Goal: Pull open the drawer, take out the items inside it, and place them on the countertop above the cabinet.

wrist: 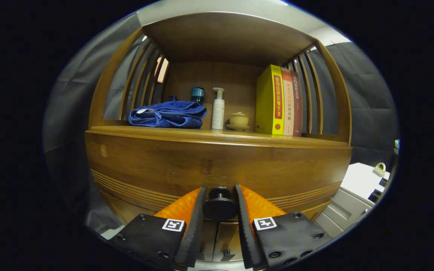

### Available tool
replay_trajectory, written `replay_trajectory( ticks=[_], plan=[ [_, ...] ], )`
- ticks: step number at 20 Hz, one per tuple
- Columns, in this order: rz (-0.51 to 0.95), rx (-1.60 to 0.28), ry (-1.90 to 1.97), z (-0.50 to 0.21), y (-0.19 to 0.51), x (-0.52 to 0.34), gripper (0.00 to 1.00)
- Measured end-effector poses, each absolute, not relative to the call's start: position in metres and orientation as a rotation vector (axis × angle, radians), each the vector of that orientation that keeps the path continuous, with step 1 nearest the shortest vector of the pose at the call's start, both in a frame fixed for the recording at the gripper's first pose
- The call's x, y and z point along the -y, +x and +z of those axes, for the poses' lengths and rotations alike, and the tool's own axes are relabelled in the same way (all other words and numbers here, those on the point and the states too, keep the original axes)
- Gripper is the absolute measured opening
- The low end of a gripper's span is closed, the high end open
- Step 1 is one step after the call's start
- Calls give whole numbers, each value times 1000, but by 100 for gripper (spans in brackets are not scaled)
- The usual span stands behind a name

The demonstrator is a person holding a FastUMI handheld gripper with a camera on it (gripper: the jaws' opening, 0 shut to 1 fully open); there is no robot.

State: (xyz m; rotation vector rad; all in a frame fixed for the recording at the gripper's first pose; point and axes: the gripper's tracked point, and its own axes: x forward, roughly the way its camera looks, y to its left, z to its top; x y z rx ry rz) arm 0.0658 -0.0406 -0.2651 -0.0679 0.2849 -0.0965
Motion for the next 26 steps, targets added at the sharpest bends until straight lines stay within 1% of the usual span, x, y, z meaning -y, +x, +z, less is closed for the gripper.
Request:
replay_trajectory(
  ticks=[3,4,5,10,17,26],
  plan=[
    [-94,-291,-75,-266,66,41,43],
    [-94,-295,-74,-264,66,42,43],
    [-95,-298,-76,-265,66,42,39],
    [-93,-294,-64,-256,45,41,39],
    [-93,-361,-41,-245,2,35,39],
    [-75,-399,-41,-231,-47,29,39]
  ],
)
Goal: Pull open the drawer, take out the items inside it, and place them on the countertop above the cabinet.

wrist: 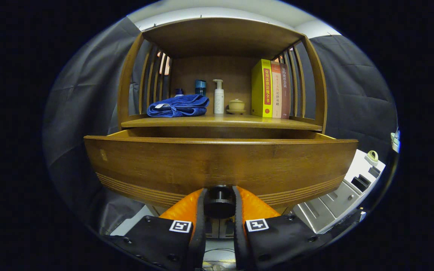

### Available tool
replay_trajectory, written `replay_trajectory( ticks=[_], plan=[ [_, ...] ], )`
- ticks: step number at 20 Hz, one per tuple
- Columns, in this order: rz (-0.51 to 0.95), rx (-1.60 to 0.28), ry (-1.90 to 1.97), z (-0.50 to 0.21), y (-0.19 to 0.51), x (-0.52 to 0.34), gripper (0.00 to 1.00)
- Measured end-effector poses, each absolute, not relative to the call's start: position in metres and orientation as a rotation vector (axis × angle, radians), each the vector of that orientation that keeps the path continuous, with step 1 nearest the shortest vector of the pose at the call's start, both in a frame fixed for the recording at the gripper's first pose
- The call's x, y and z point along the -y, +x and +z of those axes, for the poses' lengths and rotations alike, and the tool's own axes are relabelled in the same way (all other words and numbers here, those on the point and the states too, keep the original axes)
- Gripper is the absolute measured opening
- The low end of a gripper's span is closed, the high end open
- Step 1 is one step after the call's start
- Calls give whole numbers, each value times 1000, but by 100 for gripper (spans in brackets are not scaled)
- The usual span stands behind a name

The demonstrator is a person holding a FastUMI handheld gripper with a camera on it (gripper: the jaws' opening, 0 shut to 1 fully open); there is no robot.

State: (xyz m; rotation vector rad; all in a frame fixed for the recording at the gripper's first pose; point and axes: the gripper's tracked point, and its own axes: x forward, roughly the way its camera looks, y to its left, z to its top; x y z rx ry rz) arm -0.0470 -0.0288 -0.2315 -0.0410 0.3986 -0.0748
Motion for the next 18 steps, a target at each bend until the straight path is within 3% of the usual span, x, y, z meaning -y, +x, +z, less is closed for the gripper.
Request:
replay_trajectory(
  ticks=[12,15,18],
  plan=[
    [-83,-413,-33,-233,-74,28,39],
    [-81,-414,-33,-234,-77,29,43],
    [-68,-416,-16,-235,-78,26,55]
  ],
)
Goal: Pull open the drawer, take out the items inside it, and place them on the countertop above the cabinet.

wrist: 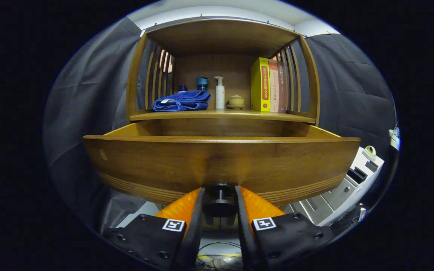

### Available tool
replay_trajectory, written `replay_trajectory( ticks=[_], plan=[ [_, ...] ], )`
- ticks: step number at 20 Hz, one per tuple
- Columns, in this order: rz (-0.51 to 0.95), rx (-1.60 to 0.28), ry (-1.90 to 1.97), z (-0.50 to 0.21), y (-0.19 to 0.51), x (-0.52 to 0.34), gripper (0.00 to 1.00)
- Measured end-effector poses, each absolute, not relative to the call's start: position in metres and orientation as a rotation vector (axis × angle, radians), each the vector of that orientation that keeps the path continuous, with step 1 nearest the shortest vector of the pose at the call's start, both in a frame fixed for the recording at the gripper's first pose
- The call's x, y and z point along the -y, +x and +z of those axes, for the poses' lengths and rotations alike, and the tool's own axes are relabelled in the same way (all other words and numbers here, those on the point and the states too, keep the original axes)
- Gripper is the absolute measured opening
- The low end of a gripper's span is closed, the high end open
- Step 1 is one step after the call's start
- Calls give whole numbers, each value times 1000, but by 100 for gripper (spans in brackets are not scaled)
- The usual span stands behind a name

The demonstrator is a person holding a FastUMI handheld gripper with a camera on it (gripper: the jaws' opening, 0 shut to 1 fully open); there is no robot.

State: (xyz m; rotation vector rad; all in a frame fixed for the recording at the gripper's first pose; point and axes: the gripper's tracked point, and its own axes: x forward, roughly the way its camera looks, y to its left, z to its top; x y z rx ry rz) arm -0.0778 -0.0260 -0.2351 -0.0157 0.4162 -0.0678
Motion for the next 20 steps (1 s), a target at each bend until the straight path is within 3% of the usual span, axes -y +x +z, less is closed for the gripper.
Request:
replay_trajectory(
  ticks=[6,11,15,20],
  plan=[
    [-58,-393,10,-234,-80,21,79],
    [-107,-153,-19,-152,-72,38,99],
    [-157,19,4,-66,-62,55,99],
    [-268,-33,-29,-21,-7,89,99]
  ],
)
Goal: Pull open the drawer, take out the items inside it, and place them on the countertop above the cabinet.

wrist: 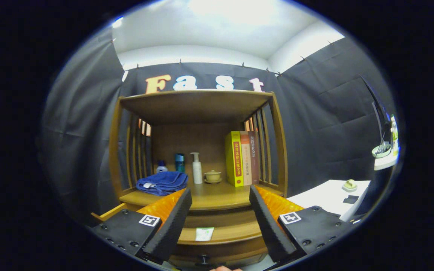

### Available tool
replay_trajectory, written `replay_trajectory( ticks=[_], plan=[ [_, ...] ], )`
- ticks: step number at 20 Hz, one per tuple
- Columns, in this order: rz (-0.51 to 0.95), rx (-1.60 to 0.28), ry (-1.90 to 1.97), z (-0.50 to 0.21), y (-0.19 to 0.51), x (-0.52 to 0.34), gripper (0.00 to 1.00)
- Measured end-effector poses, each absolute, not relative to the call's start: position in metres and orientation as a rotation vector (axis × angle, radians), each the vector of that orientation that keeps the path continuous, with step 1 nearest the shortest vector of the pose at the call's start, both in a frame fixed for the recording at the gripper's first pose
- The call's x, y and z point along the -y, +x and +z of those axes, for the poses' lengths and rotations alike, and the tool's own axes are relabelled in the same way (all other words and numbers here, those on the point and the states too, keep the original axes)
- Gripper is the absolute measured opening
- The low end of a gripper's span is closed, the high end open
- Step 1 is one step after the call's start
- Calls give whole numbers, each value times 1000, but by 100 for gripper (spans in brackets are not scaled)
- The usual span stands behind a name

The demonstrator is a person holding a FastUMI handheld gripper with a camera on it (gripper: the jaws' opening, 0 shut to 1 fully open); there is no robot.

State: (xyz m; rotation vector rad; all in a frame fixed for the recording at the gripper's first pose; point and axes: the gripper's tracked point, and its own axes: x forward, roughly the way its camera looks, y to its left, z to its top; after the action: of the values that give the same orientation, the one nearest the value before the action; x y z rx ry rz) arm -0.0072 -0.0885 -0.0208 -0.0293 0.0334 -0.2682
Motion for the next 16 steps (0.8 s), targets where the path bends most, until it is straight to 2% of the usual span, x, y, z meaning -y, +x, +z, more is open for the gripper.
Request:
replay_trajectory(
  ticks=[3,7,11,16],
  plan=[
    [-216,-81,42,-17,33,73,99],
    [-87,-255,38,-49,72,49,99],
    [-74,-531,-35,-124,85,42,99],
    [-28,-937,-16,-238,65,23,99]
  ],
)
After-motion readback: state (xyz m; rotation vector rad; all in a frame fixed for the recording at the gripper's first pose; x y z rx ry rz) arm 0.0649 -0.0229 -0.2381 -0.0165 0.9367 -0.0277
